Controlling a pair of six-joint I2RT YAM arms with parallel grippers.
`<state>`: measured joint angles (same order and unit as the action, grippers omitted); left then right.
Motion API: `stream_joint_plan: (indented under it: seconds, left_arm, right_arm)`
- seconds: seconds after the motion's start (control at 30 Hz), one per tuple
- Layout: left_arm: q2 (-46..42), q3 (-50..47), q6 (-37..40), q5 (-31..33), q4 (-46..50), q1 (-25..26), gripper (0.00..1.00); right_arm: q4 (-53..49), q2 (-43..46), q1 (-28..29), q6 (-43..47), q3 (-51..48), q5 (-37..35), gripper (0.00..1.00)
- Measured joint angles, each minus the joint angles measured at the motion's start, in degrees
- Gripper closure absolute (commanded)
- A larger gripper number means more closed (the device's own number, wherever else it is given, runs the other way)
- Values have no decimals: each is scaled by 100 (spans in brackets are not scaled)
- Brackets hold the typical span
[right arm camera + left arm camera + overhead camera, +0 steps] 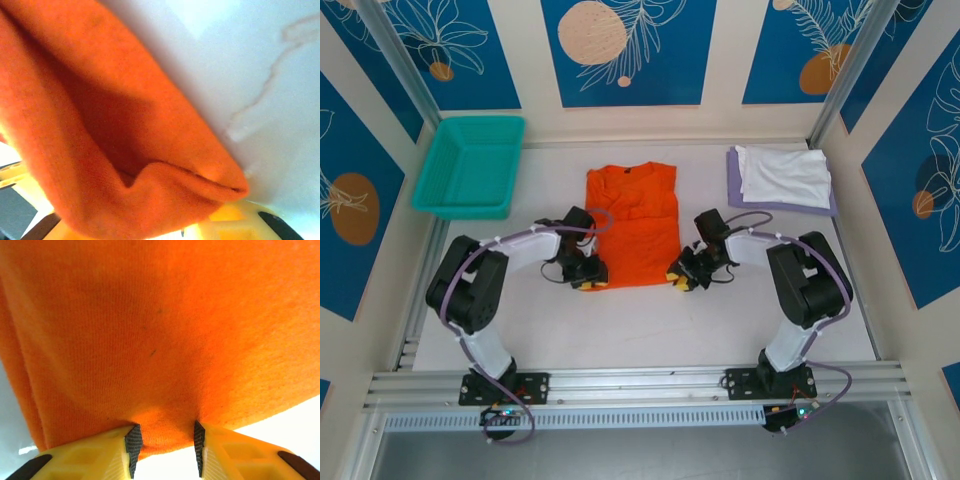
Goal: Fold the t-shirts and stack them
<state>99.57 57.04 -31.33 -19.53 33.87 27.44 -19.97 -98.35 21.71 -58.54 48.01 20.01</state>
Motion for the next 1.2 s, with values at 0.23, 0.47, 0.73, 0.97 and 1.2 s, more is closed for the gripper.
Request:
stream_joint_plan:
  seconds: [0.23, 0.47, 0.73, 0.97, 1.2]
  left_arm:
    - [-929, -1001, -179, -203, -114, 2, 48]
    - [-1969, -962, -503, 125, 940, -205, 27]
    - [-2527, -1056, -787, 17, 1204, -752, 28]
    - [-2304, -1679, -863, -457, 1043, -1165, 33]
    - [-2048, -1843, -861, -608, 645, -1193, 41]
  right_arm:
    - [476, 656, 13, -131, -831, 42, 70]
    - [81, 1755, 372, -236, -1495, -197, 38]
    - [-107, 2083, 835, 507, -1515, -553, 33]
    - [-109, 1657, 1222, 894, -1095, -750, 39]
    - [39, 1554, 1451, 975, -732, -1051, 43]
